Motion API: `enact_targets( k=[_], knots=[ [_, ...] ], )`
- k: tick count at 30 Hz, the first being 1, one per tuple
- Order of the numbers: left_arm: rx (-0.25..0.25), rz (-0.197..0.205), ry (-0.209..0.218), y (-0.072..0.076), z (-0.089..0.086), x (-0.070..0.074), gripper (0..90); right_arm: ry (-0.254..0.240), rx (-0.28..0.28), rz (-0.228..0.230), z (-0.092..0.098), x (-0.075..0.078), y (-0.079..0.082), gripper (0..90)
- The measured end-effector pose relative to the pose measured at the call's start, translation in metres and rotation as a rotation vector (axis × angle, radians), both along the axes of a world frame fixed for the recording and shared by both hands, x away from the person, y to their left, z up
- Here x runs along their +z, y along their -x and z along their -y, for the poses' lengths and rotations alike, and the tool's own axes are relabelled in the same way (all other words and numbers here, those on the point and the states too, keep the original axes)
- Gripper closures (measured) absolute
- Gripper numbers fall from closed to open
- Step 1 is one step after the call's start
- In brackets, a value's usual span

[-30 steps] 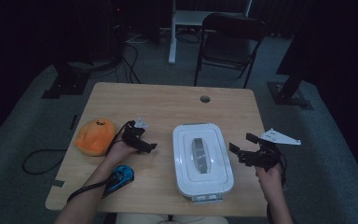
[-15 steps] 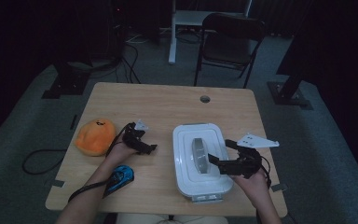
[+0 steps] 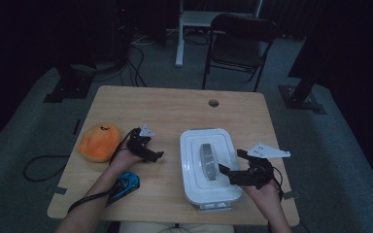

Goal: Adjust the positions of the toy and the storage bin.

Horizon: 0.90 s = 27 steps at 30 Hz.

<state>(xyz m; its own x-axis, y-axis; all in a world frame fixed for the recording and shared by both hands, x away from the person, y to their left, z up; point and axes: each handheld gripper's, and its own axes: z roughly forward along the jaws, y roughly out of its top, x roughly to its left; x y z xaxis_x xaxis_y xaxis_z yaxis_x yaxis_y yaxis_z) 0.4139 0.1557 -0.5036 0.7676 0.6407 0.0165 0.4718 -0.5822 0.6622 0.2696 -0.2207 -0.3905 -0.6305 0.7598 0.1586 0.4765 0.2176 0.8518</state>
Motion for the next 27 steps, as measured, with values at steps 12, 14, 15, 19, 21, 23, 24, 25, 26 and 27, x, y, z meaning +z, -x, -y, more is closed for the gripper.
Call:
enact_targets(
  k=[12,14,15,19,21,23,24,25,26,27],
  knots=[
    [-0.086,-0.039,-0.022,0.025,0.024,0.003,1.1,0.014,0.022,-0.011,-0.021,-0.002,0.005,11.3],
    [-0.115,-0.043,-0.013,0.034,0.032,0.007,1.0,0.016,0.008,-0.003,-0.021,-0.001,0.005,11.3],
    [-0.121,-0.043,0.001,0.039,0.035,0.008,1.0,0.008,0.006,0.000,-0.019,-0.001,0.005,11.3],
    [-0.149,-0.051,0.019,0.059,0.048,0.013,1.0,0.003,-0.005,-0.004,-0.014,0.000,0.004,11.3],
    [-0.158,-0.041,0.018,0.069,0.054,0.015,0.9,0.006,-0.017,-0.005,-0.011,0.000,0.003,11.3],
    [-0.171,-0.032,0.018,0.078,0.060,0.018,0.8,0.000,-0.022,-0.007,-0.009,0.000,0.002,11.3],
    [-0.176,-0.023,0.017,0.082,0.063,0.019,0.6,0.000,-0.024,-0.003,-0.008,0.000,0.002,11.3],
    [-0.178,-0.019,0.022,0.085,0.066,0.020,0.1,0.000,-0.027,-0.002,-0.007,0.001,0.001,11.3],
    [-0.183,-0.021,0.032,0.088,0.069,0.021,0.1,-0.001,-0.026,-0.001,-0.007,0.001,0.001,11.4],
    [-0.179,-0.014,0.027,0.091,0.071,0.020,0.1,-0.003,-0.027,0.000,-0.006,0.002,0.001,11.4]
  ],
)
